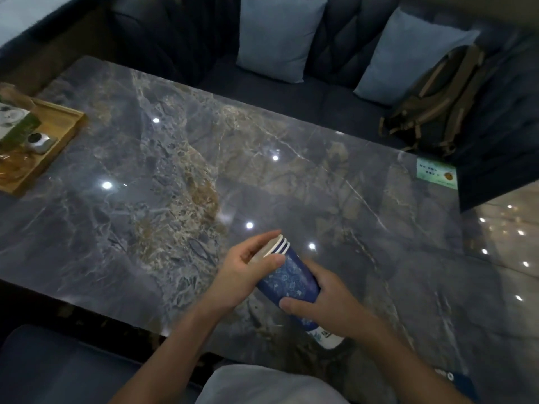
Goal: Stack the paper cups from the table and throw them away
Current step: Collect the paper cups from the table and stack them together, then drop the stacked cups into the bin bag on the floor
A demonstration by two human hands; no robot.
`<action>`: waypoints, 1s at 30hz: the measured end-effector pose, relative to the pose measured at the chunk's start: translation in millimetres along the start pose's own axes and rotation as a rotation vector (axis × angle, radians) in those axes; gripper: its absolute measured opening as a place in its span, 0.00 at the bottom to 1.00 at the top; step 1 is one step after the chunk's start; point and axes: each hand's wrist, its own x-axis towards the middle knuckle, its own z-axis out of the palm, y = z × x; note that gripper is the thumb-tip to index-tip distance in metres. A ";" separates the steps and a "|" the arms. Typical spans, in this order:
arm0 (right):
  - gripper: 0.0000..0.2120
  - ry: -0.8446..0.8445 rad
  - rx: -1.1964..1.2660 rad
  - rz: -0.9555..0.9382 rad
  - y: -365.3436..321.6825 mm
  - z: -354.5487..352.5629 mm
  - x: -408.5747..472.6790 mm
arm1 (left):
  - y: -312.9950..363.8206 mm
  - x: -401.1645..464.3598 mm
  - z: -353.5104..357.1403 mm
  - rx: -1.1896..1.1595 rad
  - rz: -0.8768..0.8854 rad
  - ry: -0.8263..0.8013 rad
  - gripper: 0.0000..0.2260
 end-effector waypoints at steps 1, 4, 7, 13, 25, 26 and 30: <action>0.30 0.018 0.004 0.014 4.4 -1.4 -4.3 | -1.8 1.1 5.6 0.005 -0.004 -0.014 0.19; 0.31 0.082 0.002 0.044 18.5 -9.1 -20.0 | -9.0 6.2 26.7 0.032 -0.009 -0.045 0.20; 0.29 0.131 0.050 0.076 31.5 -23.8 -40.8 | -21.4 11.1 52.5 0.027 -0.025 -0.085 0.19; 0.26 0.279 -0.012 0.145 63.8 -55.0 -89.4 | -35.1 19.5 118.5 0.084 -0.027 -0.184 0.23; 0.27 0.275 0.291 0.023 157.0 -147.7 -168.5 | -61.2 -1.3 276.8 0.135 0.081 -0.061 0.16; 0.26 0.272 0.303 0.016 166.0 -157.8 -176.5 | -65.2 -3.6 293.0 0.129 0.074 -0.039 0.18; 0.27 0.265 0.335 -0.015 197.5 -192.3 -204.9 | -79.5 -10.4 351.2 0.115 0.050 0.033 0.25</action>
